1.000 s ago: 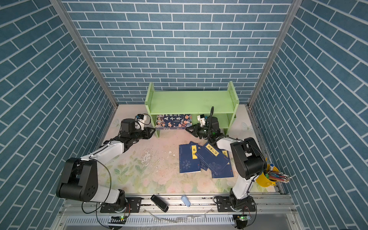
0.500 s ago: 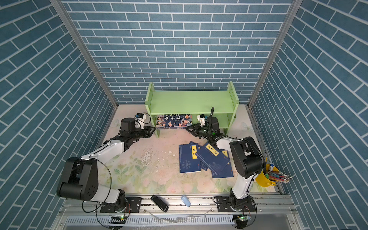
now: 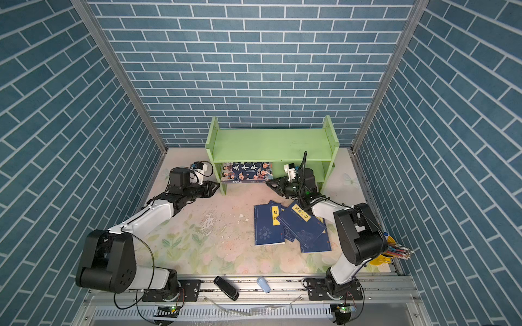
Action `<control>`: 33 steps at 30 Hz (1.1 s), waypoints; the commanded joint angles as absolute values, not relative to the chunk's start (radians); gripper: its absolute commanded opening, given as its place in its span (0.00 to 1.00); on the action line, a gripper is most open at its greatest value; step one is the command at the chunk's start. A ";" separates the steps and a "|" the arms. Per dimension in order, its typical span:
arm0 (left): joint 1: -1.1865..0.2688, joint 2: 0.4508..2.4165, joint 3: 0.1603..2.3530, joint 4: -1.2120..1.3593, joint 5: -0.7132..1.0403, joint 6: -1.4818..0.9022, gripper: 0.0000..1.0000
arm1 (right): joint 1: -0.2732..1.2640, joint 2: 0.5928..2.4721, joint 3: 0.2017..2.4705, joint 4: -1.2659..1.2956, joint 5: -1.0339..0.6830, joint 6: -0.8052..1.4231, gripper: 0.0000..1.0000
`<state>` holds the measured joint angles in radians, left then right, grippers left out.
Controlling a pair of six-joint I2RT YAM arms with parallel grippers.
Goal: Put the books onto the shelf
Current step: 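Open the right gripper and release the book standing in the shelf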
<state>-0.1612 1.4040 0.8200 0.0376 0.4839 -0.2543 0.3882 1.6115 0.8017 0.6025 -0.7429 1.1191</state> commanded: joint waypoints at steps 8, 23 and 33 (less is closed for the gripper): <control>-0.167 1.441 0.818 0.134 0.511 -0.270 0.37 | 0.341 1.598 0.791 0.607 -0.678 1.095 0.14; -0.181 1.475 0.830 0.163 0.524 -0.264 0.37 | 0.318 1.685 0.820 0.656 -0.656 1.108 0.12; -0.184 1.472 0.836 0.161 0.464 -0.250 0.37 | 0.318 1.718 0.840 0.678 -0.678 1.116 0.12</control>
